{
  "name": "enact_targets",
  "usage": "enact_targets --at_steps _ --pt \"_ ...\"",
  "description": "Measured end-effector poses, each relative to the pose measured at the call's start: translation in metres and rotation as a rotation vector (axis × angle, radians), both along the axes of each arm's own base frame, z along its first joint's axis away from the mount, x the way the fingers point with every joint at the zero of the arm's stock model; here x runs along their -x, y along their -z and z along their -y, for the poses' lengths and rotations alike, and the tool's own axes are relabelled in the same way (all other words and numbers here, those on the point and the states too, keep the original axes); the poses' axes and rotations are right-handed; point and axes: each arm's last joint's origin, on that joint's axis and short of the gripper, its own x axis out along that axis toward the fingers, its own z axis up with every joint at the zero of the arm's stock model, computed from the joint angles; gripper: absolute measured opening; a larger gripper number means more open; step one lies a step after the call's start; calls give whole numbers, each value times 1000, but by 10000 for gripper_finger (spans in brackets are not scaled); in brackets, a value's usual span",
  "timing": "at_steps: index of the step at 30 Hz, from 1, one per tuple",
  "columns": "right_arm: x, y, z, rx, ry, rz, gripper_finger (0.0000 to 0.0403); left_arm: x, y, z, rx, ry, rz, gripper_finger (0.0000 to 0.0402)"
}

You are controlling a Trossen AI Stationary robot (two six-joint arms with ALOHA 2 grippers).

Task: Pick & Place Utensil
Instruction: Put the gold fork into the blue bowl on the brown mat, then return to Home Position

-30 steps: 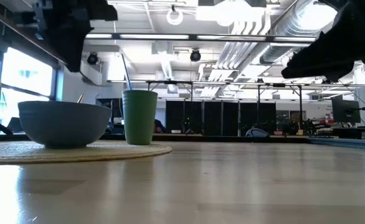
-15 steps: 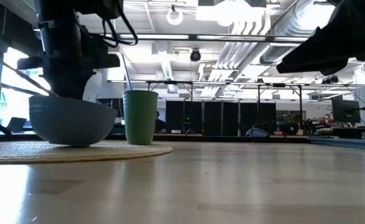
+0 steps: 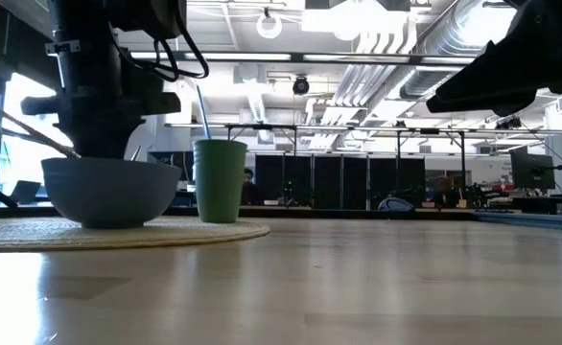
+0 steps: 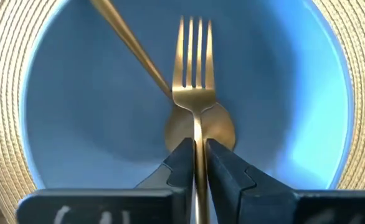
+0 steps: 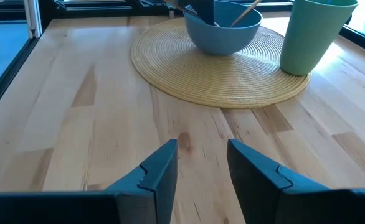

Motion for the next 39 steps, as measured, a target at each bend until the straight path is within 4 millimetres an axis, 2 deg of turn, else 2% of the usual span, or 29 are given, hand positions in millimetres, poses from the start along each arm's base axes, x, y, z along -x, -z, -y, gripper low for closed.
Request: enact_targets --at_steps 7,13,17,22,25,29,32,36,39 --pt "0 0 0 0 0 0 134 0 0 0 -3 6 -4 72" --pt "0 0 0 1 0 0 134 7 -12 -2 15 22 17 88" --pt "0 0 0 1 2 -1 134 14 -34 -4 8 56 70 90" --pt "-3 1 4 0 14 -8 134 23 -77 -9 -46 151 186 91" --pt "-7 1 11 17 33 -11 134 31 -101 -11 -112 267 269 89" --pt "-23 1 30 20 -31 -54 134 52 -124 -10 -272 315 388 79" --pt "-35 -4 44 9 -48 -28 134 71 -134 -6 -409 308 473 63" --pt "-44 -10 56 65 -57 21 134 91 -134 -2 -525 322 543 38" --pt "-48 -13 60 71 -167 33 134 102 -127 -3 -585 342 566 14"
